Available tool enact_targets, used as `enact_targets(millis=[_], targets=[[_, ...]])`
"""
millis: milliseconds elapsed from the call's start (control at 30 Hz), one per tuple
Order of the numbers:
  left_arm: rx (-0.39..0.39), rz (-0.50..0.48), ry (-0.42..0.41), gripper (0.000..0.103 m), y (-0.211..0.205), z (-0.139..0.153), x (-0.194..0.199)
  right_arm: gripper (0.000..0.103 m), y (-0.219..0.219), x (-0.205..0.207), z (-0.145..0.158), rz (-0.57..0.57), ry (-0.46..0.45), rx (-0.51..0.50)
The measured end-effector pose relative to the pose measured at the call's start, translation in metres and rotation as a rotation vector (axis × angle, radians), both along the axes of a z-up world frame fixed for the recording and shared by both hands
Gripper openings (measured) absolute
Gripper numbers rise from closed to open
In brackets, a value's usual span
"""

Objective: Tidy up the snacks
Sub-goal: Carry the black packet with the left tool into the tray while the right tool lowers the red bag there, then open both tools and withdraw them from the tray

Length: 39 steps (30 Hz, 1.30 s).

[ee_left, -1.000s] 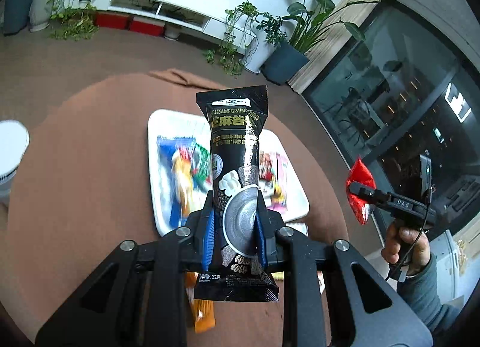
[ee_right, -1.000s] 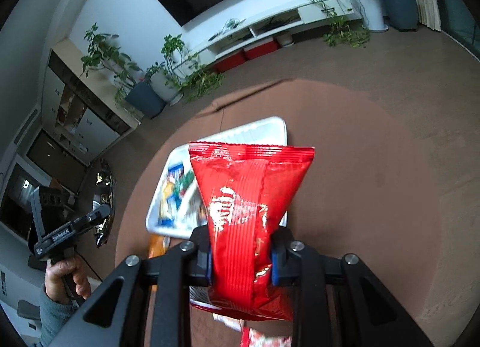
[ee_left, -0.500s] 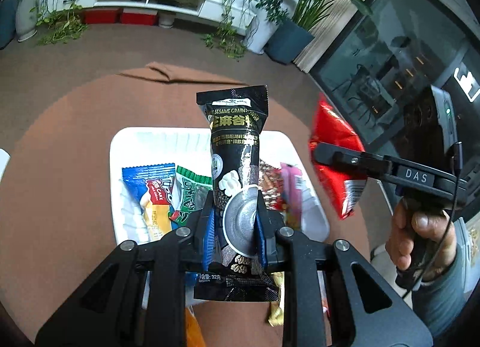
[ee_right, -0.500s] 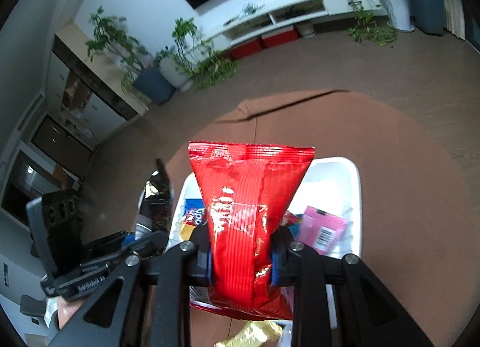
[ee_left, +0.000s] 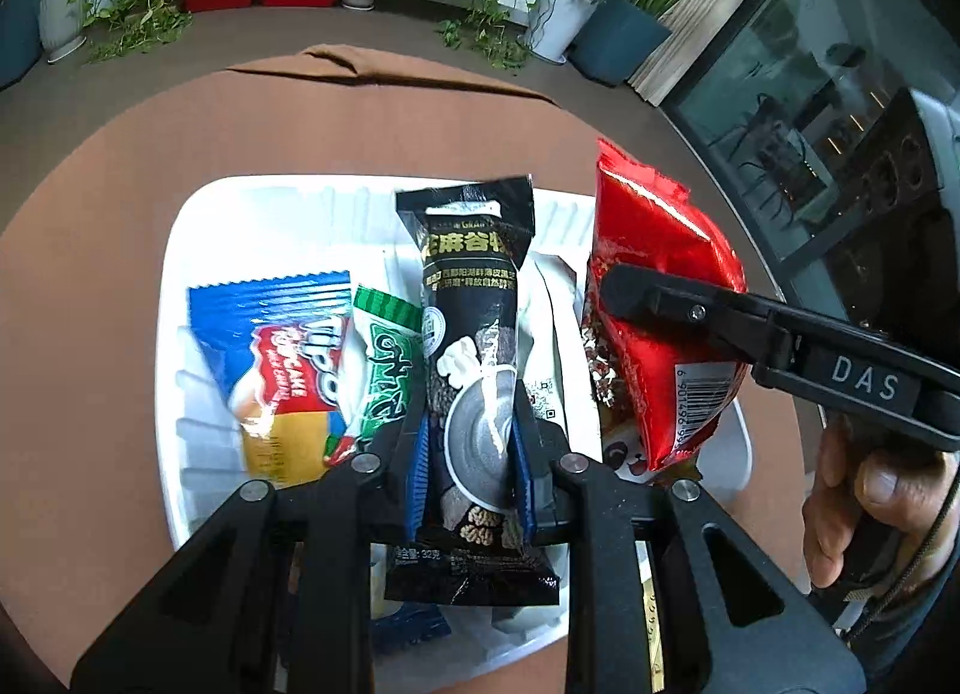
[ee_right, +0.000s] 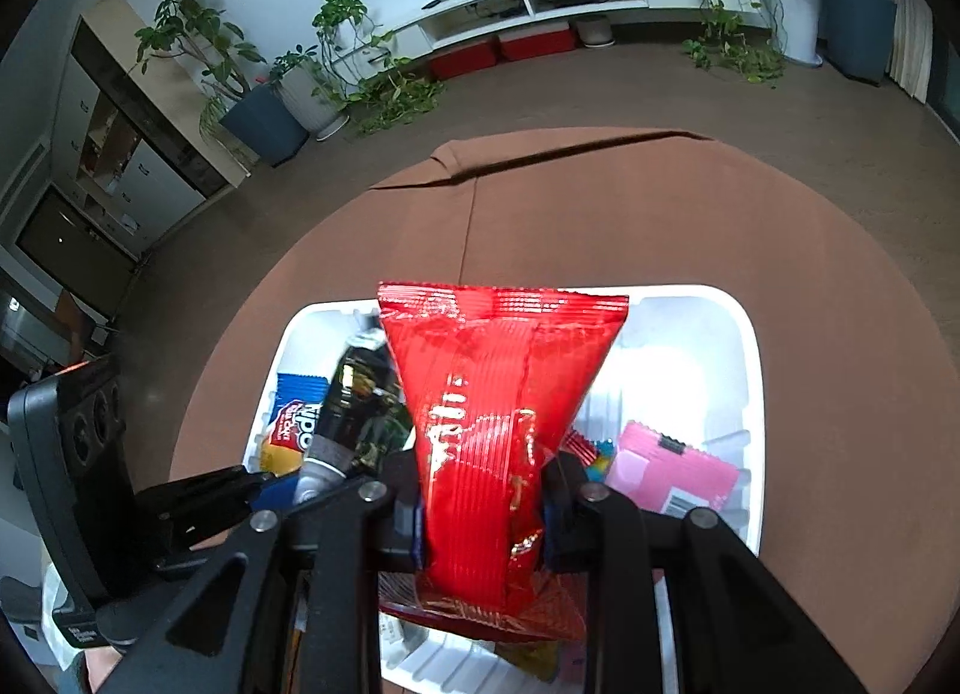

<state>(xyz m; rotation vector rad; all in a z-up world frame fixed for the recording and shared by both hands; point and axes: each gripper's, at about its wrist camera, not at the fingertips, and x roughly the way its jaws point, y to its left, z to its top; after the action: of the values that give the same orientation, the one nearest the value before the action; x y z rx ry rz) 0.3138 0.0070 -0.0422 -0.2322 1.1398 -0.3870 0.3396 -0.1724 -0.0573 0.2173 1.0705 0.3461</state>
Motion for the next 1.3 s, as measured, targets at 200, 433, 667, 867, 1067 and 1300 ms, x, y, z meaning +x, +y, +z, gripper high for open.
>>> enact_targets(millis=[200, 433, 667, 867, 1067, 1300], targets=[[0.014, 0.003, 0.002, 0.022, -0.012, -0.008, 0.010, 0.030, 0.003, -0.001, -0.008, 0.015, -0.004, -0.033], [0.024, 0.015, 0.004, 0.022, -0.023, -0.019, 0.020, 0.031, 0.006, -0.001, -0.016, 0.021, -0.010, -0.038], [-0.001, 0.042, -0.005, 0.022, -0.011, -0.018, 0.011, 0.032, 0.007, -0.005, -0.024, 0.019, -0.043, -0.029], [0.001, 0.079, -0.035, 0.037, -0.005, 0.002, 0.004, 0.046, 0.006, -0.007, -0.013, 0.017, -0.044, -0.090], [-0.023, 0.088, -0.095, 0.063, -0.002, 0.035, -0.012, 0.066, -0.008, -0.015, 0.011, -0.028, -0.102, -0.051], [-0.035, 0.047, -0.184, 0.103, 0.000, 0.086, -0.055, 0.092, -0.019, -0.054, 0.051, -0.013, -0.180, 0.052]])
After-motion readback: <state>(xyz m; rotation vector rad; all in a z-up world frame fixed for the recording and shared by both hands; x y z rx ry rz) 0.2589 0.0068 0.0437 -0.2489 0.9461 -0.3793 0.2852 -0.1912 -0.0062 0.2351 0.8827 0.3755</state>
